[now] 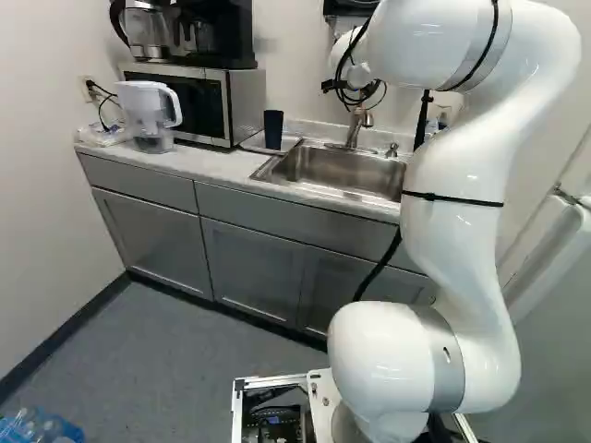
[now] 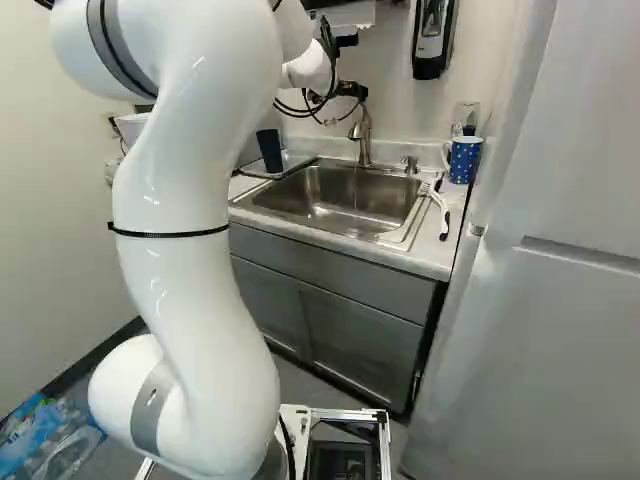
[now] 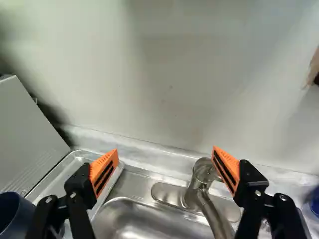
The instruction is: Rinse the cup and place it in the tray
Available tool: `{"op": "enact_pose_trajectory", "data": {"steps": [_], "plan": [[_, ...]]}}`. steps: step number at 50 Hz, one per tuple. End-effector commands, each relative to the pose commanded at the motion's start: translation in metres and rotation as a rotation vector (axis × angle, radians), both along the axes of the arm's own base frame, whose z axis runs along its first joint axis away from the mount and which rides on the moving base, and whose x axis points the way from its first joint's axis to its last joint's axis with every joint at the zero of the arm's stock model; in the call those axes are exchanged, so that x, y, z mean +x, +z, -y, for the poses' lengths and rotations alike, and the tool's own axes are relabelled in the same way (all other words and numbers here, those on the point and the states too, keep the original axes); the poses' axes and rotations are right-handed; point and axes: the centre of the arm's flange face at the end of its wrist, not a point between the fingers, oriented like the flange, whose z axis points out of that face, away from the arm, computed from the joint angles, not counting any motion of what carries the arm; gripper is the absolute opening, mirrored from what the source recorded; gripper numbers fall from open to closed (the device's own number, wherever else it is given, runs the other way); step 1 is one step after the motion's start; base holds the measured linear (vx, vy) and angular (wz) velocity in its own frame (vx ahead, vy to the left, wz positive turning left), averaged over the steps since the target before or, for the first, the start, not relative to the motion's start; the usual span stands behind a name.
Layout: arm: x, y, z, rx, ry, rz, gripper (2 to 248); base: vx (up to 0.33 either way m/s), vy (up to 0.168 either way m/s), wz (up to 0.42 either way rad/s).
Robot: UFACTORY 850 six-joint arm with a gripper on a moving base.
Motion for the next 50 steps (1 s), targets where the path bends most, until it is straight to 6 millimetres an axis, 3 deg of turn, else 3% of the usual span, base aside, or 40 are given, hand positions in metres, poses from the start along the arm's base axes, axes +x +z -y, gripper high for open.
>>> {"op": "enact_pose_trajectory", "data": {"steps": [34, 50], "plan": [[-0.016, 0.007, -0.002, -0.007, 0.0, 0.048, 247, 0.0, 0.0, 0.0], [-0.038, 0.009, 0.004, -0.006, -0.014, 0.039, 247, 0.0, 0.0, 0.0]]}}
